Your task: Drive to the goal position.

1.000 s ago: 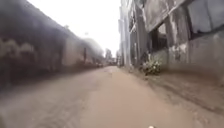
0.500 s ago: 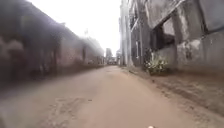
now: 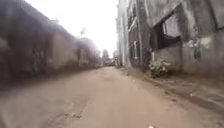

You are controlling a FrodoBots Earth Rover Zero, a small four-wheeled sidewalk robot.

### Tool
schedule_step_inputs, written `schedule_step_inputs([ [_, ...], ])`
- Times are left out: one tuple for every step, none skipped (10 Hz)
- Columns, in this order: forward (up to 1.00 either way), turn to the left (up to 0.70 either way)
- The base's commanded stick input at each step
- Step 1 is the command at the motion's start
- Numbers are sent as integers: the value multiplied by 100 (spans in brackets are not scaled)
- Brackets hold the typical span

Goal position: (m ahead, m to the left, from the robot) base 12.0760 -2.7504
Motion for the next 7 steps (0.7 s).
schedule_step_inputs([
  [100, 0],
  [100, 0],
  [100, 0],
  [100, 0],
  [100, 0],
  [100, 0],
  [100, 0],
])
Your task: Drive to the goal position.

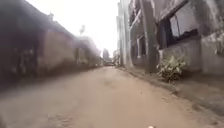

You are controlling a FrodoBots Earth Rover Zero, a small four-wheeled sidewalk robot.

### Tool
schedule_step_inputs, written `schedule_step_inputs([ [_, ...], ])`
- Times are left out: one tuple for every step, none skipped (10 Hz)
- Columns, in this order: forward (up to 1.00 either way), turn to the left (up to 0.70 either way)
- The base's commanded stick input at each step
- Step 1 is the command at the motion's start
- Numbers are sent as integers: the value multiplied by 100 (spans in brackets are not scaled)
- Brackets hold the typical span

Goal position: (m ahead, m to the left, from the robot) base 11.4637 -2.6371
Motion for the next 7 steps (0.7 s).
schedule_step_inputs([
  [100, 0],
  [100, 0],
  [100, 0],
  [100, 0],
  [100, 0],
  [100, 0],
  [100, 0],
])
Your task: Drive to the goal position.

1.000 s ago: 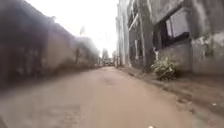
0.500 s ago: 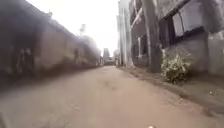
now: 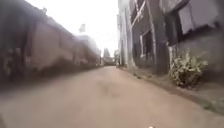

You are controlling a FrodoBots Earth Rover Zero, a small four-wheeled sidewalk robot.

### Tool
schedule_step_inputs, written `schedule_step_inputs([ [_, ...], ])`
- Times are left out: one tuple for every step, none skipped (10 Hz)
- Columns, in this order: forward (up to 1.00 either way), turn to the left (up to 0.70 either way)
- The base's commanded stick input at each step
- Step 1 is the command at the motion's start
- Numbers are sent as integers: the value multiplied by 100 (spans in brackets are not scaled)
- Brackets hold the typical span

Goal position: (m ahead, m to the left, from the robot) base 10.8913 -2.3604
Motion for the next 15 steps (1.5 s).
schedule_step_inputs([
  [100, 0],
  [100, 0],
  [100, 0],
  [100, 0],
  [100, 0],
  [100, 0],
  [100, 0],
  [100, 0],
  [100, 0],
  [100, 0],
  [100, 0],
  [100, 0],
  [100, 0],
  [100, 0],
  [100, 0],
])
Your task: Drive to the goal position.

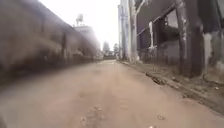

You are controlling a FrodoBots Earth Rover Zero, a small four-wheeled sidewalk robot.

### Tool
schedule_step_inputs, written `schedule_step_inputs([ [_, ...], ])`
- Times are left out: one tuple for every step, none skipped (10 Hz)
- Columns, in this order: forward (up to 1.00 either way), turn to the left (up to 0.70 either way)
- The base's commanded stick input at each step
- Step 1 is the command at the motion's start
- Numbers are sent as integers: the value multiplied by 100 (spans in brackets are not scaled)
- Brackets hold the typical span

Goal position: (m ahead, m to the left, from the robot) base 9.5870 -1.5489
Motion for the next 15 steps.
schedule_step_inputs([
  [100, 0],
  [100, 0],
  [100, -21],
  [100, -3],
  [100, 0],
  [100, 0],
  [100, 0],
  [100, 0],
  [100, 0],
  [100, 0],
  [100, 0],
  [100, 0],
  [100, 0],
  [100, 0],
  [100, 0],
])
